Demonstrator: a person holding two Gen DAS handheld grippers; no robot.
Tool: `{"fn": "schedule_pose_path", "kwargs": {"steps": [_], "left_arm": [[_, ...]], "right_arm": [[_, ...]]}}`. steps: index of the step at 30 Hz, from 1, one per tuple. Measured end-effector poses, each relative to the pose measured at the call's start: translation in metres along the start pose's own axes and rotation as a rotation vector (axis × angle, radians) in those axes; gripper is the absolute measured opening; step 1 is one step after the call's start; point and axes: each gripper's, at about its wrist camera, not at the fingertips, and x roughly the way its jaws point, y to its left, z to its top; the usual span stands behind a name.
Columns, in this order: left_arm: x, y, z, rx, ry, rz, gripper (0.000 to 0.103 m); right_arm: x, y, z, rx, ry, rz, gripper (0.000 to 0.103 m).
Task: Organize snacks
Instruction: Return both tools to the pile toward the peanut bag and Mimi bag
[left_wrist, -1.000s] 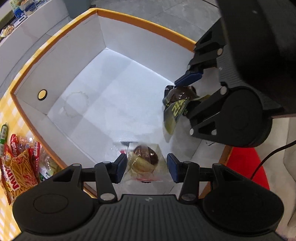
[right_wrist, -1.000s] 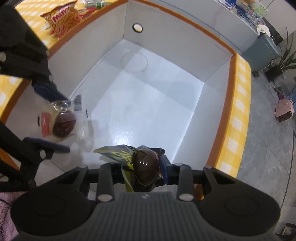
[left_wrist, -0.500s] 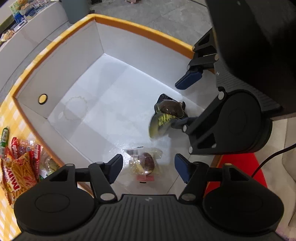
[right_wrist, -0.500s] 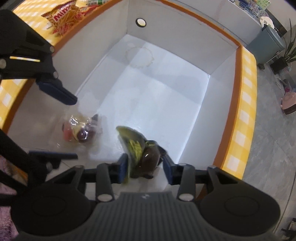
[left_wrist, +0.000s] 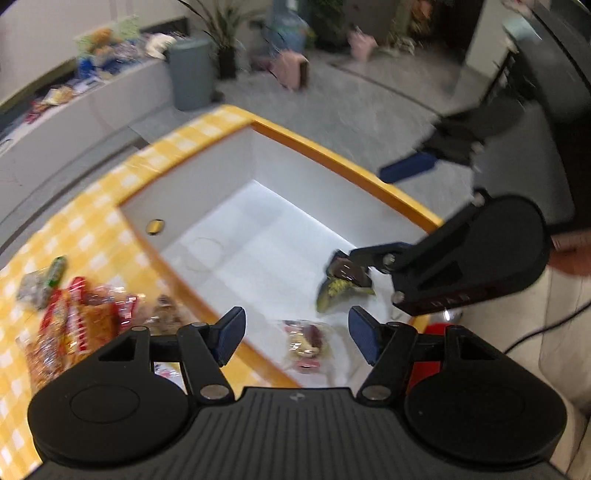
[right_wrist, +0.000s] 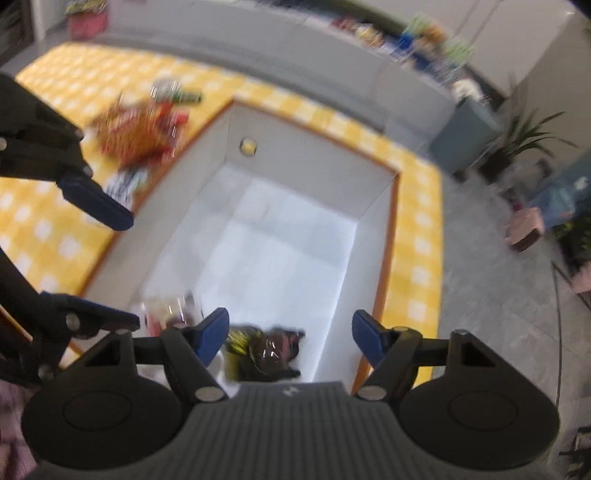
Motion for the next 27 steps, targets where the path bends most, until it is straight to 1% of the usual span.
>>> {"fn": "schedule_pose_path", "kwargs": {"steps": [1,4,8,10,14,16,20,25,27], "left_arm": [[-0.006,0.004,-0.003,-0.008,-0.022,0.012,0.075],[-0.022,0.014,-0.015,-0.025,-0.092,0.091,0.075],[-0.039,0.029,-0.033,-0.06,-0.164,0.178,0.075],[-0.047,0.038,-0.043,-0.088,-0.197,0.208,0.075],[-0.059,0.057,-0.066,-0.157,-0.235,0.257,0.075],[-0.065,0.069,-0.08,-0.195,-0.248,0.271,0.075],[-0.074,0.09,-0.108,-0.263,-0.271,0.317,0.075],[-0.083,0.116,-0.144,-0.336,-0.301,0.361,0.076],[-0.081,0.126,-0.155,-0.353,-0.301,0.364,0.076]], "right_arm": [[-0.005,0.005,0.0,0.013,-0.025,-0.015,0.072],[-0.019,0.02,0.003,0.068,-0.109,-0.059,0.072],[-0.028,0.041,0.011,0.157,-0.182,-0.033,0.072],[-0.03,0.059,0.015,0.169,-0.229,-0.034,0.072],[-0.028,0.094,0.024,0.17,-0.313,-0.058,0.072],[-0.026,0.109,0.027,0.195,-0.341,-0.058,0.072],[-0.019,0.14,0.029,0.218,-0.384,-0.103,0.074],[0.002,0.177,0.03,0.198,-0.396,-0.14,0.074],[0.01,0.188,0.03,0.19,-0.401,-0.135,0.074]]}}
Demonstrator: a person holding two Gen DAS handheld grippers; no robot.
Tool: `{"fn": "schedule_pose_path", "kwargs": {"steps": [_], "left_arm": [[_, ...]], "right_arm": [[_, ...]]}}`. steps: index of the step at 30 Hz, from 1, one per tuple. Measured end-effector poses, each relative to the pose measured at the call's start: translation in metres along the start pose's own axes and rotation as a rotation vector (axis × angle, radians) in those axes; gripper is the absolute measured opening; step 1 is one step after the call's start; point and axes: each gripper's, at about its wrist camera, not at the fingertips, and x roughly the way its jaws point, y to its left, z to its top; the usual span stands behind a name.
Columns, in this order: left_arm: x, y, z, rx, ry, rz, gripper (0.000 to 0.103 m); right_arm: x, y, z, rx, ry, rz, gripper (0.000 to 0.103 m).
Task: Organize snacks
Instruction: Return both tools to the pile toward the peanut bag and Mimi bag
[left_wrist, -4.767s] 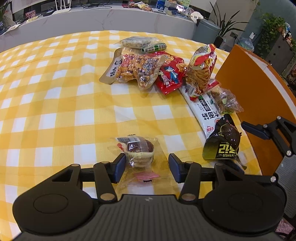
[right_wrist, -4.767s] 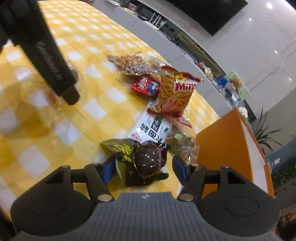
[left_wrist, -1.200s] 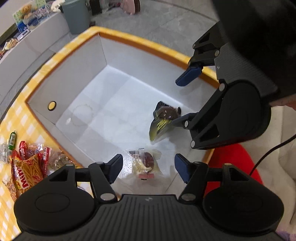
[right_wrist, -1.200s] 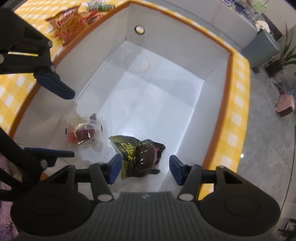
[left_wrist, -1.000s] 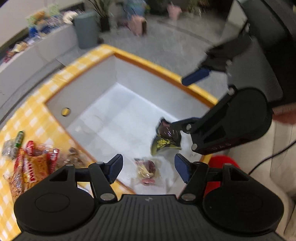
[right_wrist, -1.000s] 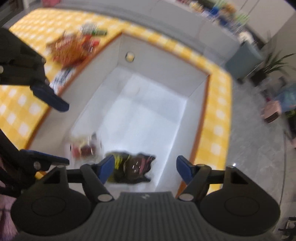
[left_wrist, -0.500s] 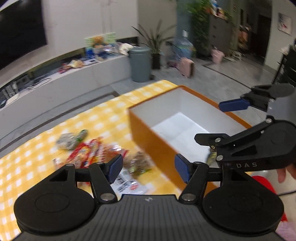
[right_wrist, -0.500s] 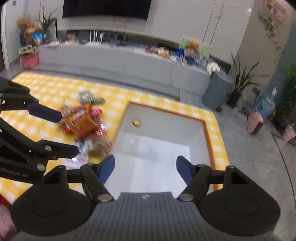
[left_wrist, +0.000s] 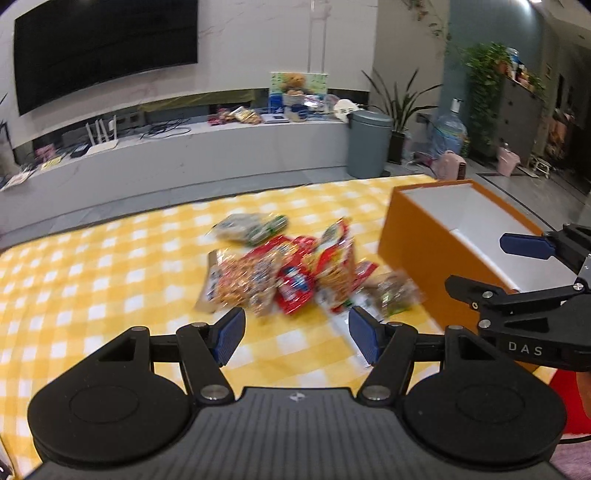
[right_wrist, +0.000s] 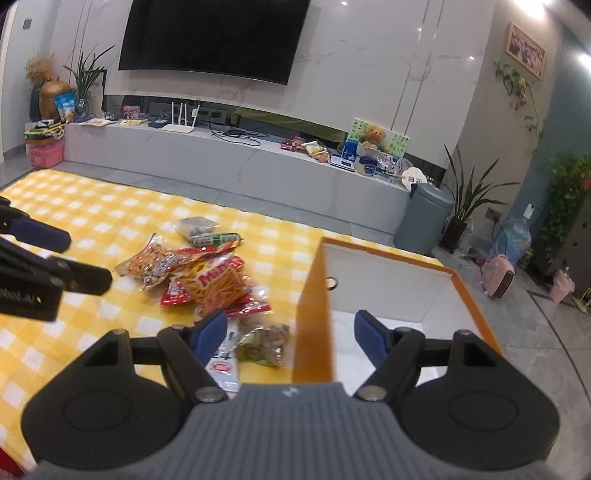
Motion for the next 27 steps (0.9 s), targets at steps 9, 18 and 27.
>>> {"fn": "schedule_pose_path", "kwargs": {"steps": [9,18,27], "left_arm": [[0.03,0.036,-0.004,-0.019,0.021,0.01,0.076],[0.08,0.053,0.009,0.021,0.027,-0.013,0.084],[0.113,0.062,0.016,0.074,0.06,-0.051,0.084]], "right_arm": [[0.045,0.041,0.001,-0.054,0.016,0.076,0.074],[0.107,0.054,0.008,-0.064,0.032,0.093,0.074],[0.144,0.051,0.018,-0.023,0.02,0.13,0.074]]}}
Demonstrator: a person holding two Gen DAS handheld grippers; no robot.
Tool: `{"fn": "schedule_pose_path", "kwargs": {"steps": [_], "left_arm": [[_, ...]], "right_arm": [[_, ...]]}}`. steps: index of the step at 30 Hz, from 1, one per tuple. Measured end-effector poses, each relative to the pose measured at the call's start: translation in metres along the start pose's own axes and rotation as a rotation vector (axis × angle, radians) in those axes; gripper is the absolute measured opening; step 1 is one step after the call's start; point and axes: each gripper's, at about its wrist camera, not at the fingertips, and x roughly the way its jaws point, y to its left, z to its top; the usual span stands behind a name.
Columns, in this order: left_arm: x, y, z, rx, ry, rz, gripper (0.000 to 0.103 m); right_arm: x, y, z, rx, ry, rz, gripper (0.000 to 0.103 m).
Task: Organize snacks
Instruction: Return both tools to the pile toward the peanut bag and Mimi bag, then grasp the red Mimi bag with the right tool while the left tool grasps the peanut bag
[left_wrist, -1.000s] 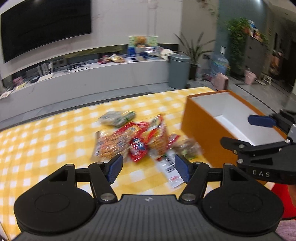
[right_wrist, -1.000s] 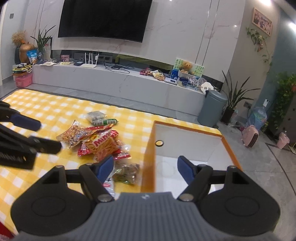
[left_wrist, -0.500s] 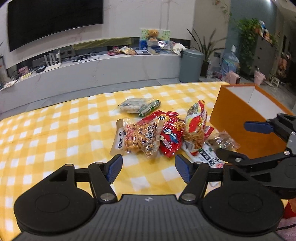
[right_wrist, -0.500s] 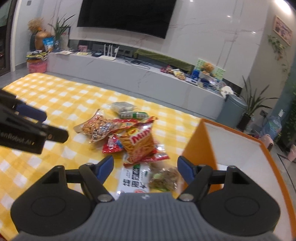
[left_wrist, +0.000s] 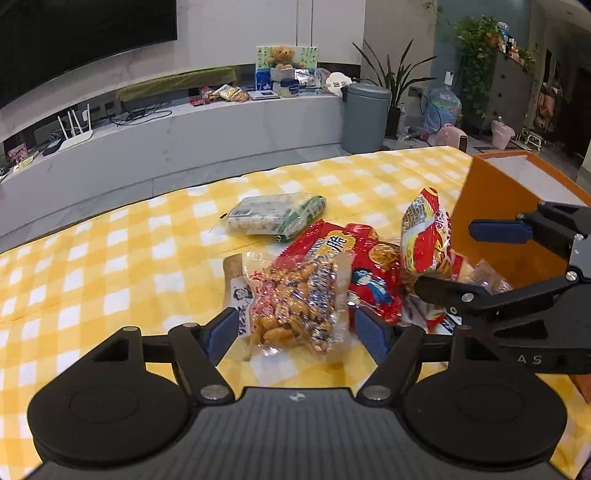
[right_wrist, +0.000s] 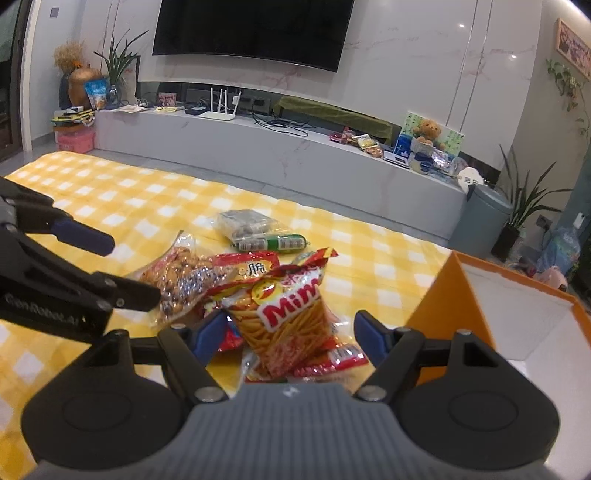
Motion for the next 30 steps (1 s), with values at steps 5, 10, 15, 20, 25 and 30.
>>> {"fn": "schedule_pose_path", "kwargs": {"steps": [5,10,15,20,25,30], "left_arm": [[0.007,0.007,0.002,-0.019,0.016,-0.059,0.087],[0.017,0.011,0.0,-0.016,0.038,-0.063,0.087],[0.026,0.003,0.002,0.04,0.044,-0.079,0.09],[0.032,-0.007,-0.004,0.138,0.058,-0.034,0.097],[0.045,-0.013,-0.01,0.203,0.094,0.035,0.097],[0.049,-0.01,-0.007,0.144,0.101,0.045,0.097]], "right_arm": [[0.017,0.0,0.003,0.024,0.01,0.019,0.07],[0.03,-0.009,0.003,0.079,0.026,0.042,0.064],[0.036,-0.013,0.002,0.103,0.04,0.064,0.054],[0.036,-0.013,0.002,0.1,0.043,0.065,0.051],[0.036,-0.011,0.001,0.093,0.044,0.063,0.051],[0.036,-0.009,0.0,0.079,0.043,0.064,0.05]]}}
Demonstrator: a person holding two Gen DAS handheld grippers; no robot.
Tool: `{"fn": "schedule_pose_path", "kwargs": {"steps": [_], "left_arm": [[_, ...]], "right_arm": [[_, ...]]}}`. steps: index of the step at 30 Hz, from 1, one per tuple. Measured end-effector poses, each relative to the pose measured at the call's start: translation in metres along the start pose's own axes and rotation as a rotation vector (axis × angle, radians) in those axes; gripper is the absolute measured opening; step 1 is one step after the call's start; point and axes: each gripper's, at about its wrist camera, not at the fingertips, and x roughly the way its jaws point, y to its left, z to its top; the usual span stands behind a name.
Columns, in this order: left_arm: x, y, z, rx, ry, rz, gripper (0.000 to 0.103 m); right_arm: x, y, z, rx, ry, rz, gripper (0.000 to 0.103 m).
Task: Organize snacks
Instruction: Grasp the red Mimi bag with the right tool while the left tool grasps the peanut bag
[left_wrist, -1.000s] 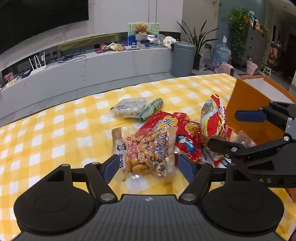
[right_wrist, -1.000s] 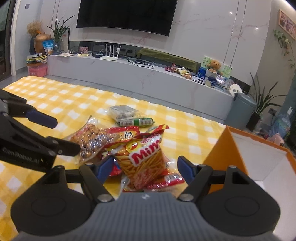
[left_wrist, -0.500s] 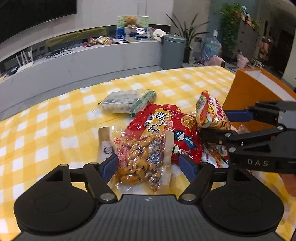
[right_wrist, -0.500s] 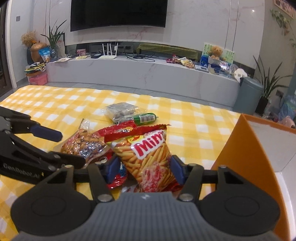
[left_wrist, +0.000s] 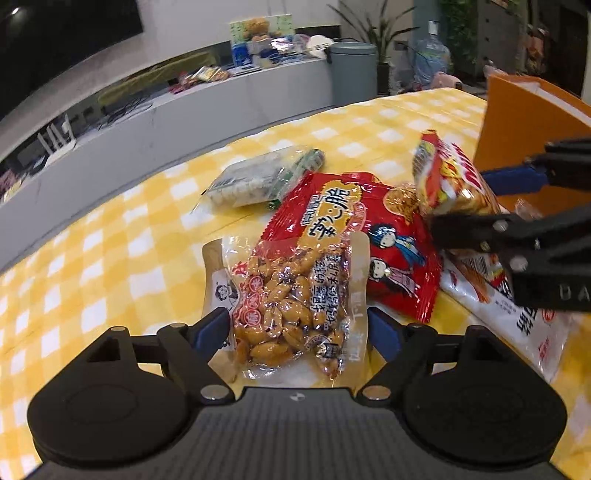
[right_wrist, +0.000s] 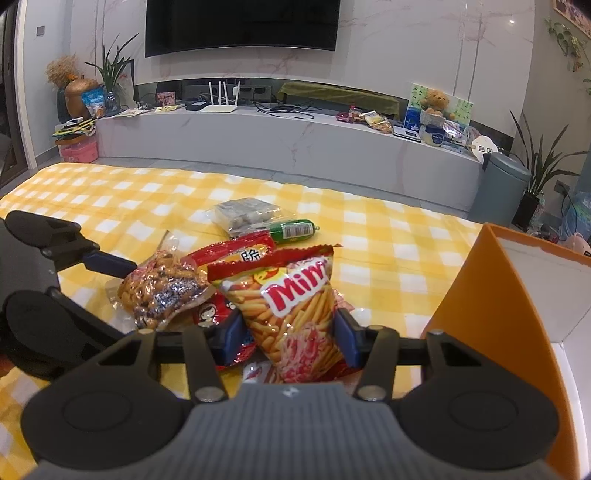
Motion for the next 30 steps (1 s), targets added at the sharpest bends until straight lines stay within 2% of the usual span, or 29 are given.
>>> {"fn": "schedule_pose_path", "kwargs": {"steps": [9,16,22,30], "left_arm": [[-0.005,0.002,0.003,-0.033,0.009,0.017,0.074],[-0.02,-0.003,-0.004,-0.085,0.003,0.017,0.072],[-0.052,-0.006,-0.014,-0.173,-0.048,0.0,0.072],[-0.102,-0.012,-0.024,-0.281,-0.086,-0.018,0.072]], "right_arm": [[-0.004,0.0,0.0,-0.004,-0.004,-0.002,0.043],[-0.016,0.01,-0.002,-0.066,-0.027,-0.001,0.038],[-0.039,0.02,-0.008,-0.119,-0.045,0.002,0.037],[-0.072,0.017,-0.015,-0.074,-0.026,0.038,0.037]]}}
